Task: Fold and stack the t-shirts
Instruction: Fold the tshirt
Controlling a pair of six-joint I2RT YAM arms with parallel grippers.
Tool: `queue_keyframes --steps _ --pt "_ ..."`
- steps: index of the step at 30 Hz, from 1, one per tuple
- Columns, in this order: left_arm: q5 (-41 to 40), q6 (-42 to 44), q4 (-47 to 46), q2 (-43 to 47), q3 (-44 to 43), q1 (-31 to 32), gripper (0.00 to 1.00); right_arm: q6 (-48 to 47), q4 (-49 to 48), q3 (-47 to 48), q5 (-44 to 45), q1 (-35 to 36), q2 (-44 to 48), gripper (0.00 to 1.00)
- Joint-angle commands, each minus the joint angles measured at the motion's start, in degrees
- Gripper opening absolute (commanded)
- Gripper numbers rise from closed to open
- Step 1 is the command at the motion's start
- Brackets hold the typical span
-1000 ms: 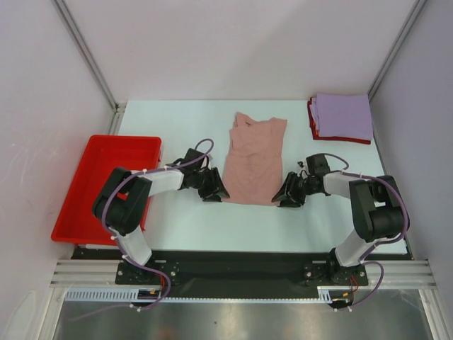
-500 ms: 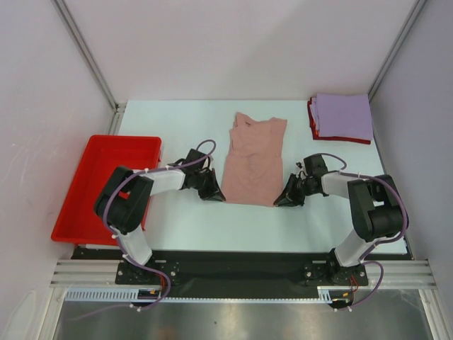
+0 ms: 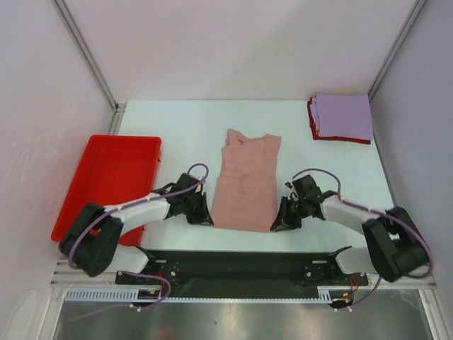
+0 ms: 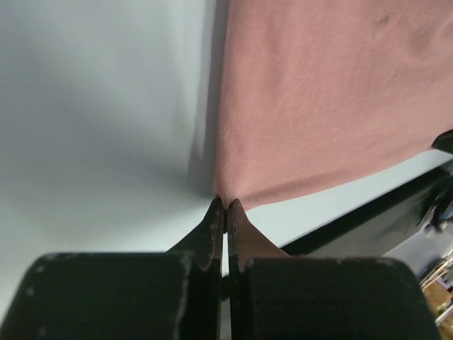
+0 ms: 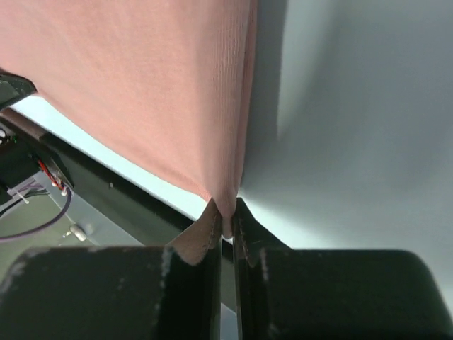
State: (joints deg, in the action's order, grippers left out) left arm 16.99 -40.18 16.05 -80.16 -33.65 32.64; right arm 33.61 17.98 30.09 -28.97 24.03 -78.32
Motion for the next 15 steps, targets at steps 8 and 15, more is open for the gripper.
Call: queue_keyframes --steps 8,15 --pt "-9.70 -4.99 22.26 25.83 0.70 7.26 0.00 9.82 22.70 -4.18 4.36 4.36 30.07 0.00" --pt "-15.32 3.86 26.84 13.57 -22.37 5.95 0.00 2.88 26.32 14.51 6.03 -0.02 16.65 0.00"
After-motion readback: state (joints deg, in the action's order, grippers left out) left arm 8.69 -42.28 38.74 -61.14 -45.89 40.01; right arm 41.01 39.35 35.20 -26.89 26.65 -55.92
